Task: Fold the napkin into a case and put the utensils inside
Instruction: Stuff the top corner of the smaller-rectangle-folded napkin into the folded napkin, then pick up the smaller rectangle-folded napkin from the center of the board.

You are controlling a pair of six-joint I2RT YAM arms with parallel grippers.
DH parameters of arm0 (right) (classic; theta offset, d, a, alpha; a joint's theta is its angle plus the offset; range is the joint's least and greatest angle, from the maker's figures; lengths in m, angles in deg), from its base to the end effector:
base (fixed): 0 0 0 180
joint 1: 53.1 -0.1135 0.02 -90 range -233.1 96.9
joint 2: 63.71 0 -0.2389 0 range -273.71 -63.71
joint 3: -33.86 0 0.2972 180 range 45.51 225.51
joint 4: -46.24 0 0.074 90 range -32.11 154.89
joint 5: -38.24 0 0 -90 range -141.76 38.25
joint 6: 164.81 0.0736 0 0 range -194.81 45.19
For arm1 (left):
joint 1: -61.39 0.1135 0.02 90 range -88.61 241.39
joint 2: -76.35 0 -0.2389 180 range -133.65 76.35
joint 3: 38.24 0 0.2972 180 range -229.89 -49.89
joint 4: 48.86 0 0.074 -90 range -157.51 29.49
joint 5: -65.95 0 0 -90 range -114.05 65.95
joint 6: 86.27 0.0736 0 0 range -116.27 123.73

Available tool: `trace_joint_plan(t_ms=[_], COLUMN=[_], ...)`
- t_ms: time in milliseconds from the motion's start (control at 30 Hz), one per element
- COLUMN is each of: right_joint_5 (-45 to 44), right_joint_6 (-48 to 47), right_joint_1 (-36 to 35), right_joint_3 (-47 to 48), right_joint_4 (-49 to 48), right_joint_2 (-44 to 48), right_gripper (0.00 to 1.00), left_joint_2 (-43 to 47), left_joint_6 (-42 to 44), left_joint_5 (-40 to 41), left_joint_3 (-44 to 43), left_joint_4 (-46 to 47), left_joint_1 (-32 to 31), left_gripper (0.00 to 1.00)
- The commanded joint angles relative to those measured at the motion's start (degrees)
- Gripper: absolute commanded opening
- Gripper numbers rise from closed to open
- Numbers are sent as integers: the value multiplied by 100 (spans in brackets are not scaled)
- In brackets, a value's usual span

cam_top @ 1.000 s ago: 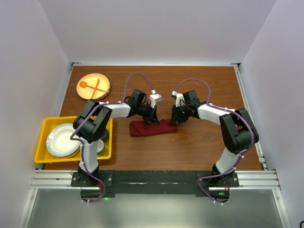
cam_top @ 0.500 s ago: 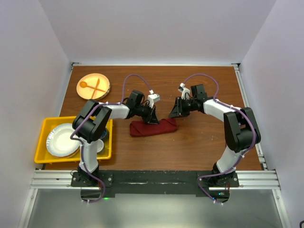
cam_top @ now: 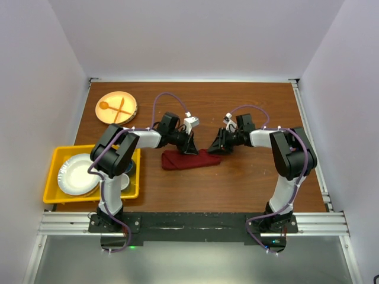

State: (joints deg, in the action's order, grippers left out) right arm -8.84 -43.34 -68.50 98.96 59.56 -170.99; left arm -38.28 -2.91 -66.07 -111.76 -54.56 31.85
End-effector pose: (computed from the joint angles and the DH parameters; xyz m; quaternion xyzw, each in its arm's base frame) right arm 0.3566 0.1502 0.0367 0.0168 0.8953 0.4303 0.1143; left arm 0.3512 -0.2556 0.0414 0.3016 0.8245 -0.4236 0.2231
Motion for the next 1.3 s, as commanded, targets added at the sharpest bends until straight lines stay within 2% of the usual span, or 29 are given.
trace_joint_plan(t_ms=[0, 200, 333, 433, 533, 667, 700, 800, 867, 1000, 1133, 1267], right_joint_5=[-327, -854, -1136, -796, -513, -398, -398, -407, -346, -74, 32, 173], right_joint_6=[45, -553, -860, -1264, -1853, -2958, -3110, -3813, -4129, -4438, -4403, -4631], right_joint_1=[-7, 2, 10, -7, -7, 11, 19, 19, 11, 11, 2, -86], right_joint_3=[-151, 297, 525, 762, 947, 1272, 1360, 1694, 1905, 2187, 2371, 2451], right_joint_4=[131, 773, 1027, 1220, 1449, 2038, 2152, 2399, 2460, 2557, 2496, 2750], right_joint_2=[-476, -803, -741, -619, -206, 190, 199, 16, -143, -574, -942, -1128], right_gripper=[30, 28, 23, 26, 35, 56, 65, 76, 77, 75, 59, 54], left_joint_2=[-411, -420, -332, -297, -174, 124, 125, 125, 142, 125, 107, 72], left_joint_6=[13, -5, 4, 39, 171, 425, 478, 619, 637, 830, 883, 883], left_joint_5=[590, 572, 511, 414, 265, 194, 194, 185, 142, 124, 124, 124], left_joint_3=[280, 245, 298, 333, 421, 649, 641, 649, 702, 729, 729, 729], left_joint_4=[-683, -683, -683, -501, -211, 142, 143, 160, 239, 231, 196, 187], left_joint_1=[54, 62, 124, 150, 141, 124, 124, 124, 124, 124, 124, 124], left_gripper=[0, 0, 0, 0, 0, 0, 0, 0, 0, 0, 0, 0])
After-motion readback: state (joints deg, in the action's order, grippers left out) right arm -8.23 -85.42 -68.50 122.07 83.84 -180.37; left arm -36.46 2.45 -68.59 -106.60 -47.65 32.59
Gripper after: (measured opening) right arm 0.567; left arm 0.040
